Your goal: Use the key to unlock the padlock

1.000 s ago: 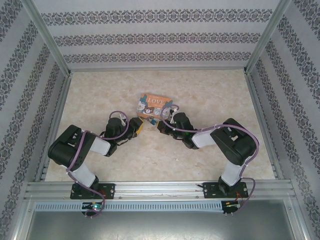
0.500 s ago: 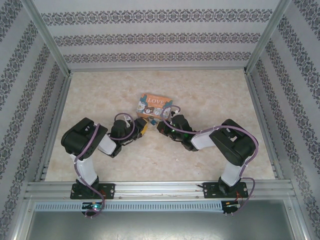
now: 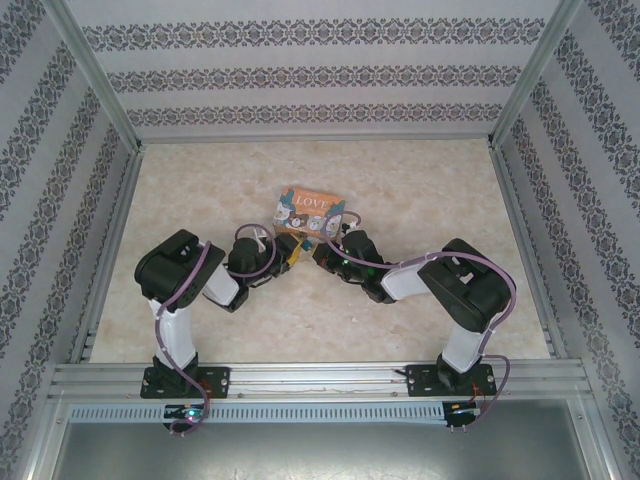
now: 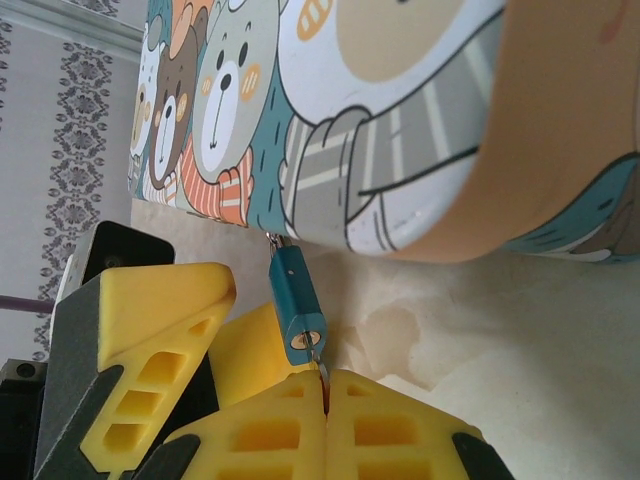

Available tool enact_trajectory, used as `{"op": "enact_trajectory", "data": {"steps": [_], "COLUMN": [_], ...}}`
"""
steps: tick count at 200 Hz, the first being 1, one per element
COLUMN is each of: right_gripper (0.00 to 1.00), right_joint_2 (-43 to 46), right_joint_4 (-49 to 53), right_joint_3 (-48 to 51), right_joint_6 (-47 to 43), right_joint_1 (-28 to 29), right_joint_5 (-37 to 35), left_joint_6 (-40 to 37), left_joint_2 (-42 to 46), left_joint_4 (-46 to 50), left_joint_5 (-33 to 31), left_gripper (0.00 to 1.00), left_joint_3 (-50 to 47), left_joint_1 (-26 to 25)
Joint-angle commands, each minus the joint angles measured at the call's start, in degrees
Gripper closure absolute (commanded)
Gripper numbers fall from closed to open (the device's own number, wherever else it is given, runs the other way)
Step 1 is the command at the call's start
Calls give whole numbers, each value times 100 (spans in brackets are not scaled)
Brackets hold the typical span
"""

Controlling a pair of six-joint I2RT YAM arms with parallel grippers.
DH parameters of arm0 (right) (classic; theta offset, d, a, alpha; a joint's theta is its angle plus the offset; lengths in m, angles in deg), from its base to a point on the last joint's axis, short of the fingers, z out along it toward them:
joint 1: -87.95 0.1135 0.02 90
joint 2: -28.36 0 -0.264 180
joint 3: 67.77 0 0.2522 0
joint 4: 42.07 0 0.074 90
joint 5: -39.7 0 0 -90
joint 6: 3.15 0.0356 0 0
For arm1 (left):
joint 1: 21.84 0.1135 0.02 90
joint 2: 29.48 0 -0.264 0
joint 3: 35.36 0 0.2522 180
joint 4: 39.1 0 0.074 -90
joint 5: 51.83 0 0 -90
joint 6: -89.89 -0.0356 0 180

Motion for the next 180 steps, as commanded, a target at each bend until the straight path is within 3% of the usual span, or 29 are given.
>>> {"op": "enact_trajectory", "data": {"steps": [1, 132, 180], "right_gripper": [100, 100, 100], "right_joint_2": [37, 54, 64], "right_joint_4": [-90, -132, -149], "right_joint_3": [-7, -7, 11], "right_joint_6": [93, 259, 277], "right_joint_1": [85, 161, 161], "right_joint_5": [-91, -125, -152], "left_joint_6": [51, 20, -24], "left_joint_2": [-129, -407, -390], "left_joint_4": [-367, -370, -341], "left_joint_5": [-82, -123, -166], "left_gripper": [63, 69, 78], "left_joint_3": [123, 452, 413], "left_joint_1": [-105, -202, -227]}}
